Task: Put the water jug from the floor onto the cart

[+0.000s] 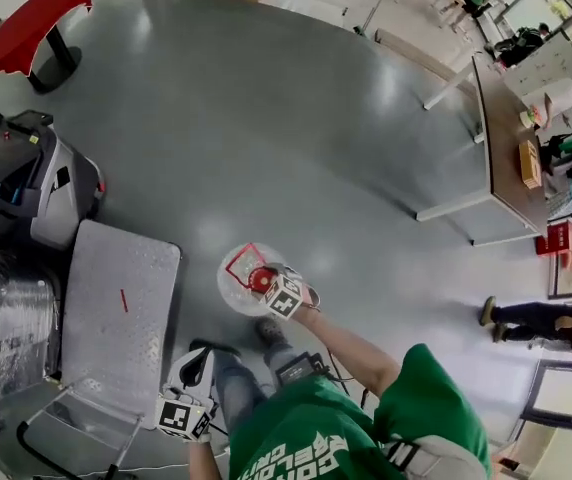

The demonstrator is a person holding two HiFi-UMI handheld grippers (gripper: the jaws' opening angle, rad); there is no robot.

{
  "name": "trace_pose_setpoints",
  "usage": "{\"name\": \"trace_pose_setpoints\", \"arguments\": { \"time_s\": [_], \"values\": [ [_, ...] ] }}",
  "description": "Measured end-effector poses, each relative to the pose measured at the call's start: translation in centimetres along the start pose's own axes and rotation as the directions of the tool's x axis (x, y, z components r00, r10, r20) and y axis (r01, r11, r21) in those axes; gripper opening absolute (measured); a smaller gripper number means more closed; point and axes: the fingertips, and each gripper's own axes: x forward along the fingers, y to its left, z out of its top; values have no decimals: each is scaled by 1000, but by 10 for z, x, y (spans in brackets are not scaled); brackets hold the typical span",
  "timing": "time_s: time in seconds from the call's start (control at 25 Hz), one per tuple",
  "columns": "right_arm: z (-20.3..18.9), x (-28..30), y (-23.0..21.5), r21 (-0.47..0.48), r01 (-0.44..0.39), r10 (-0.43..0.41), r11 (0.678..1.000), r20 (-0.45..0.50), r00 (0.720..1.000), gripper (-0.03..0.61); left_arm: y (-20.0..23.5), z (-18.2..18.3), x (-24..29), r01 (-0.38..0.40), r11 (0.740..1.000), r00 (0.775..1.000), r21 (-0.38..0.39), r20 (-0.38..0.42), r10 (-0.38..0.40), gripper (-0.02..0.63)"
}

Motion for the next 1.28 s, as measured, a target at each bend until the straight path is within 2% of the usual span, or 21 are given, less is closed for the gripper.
{"name": "trace_pose_setpoints", "arguments": {
  "time_s": [0.2, 0.4, 0.64, 1.0, 1.28],
  "values": [
    [43, -84, -24, 10, 65, -66, 998, 141, 988, 299, -13, 27, 12, 0, 1000, 999, 23, 37, -1, 9],
    [76, -149, -38, 33, 132, -136, 991, 256, 957, 299, -19, 43, 15, 18, 998, 997, 66, 78, -23, 9],
    [98, -202, -44, 39, 198, -199, 979, 337, 920, 299, -25, 59, 13, 33, 995, 993, 96, 112, -44, 9],
    [130, -214, -27, 42, 204, -205, 978, 372, 906, 299, -3, 74, -16, 6, 994, 988, 108, 151, -22, 9],
    [173, -183, 15, -17, 167, -149, 986, 367, 918, 299, 41, 71, -63, -70, 994, 981, 89, 185, 52, 9]
  ]
}}
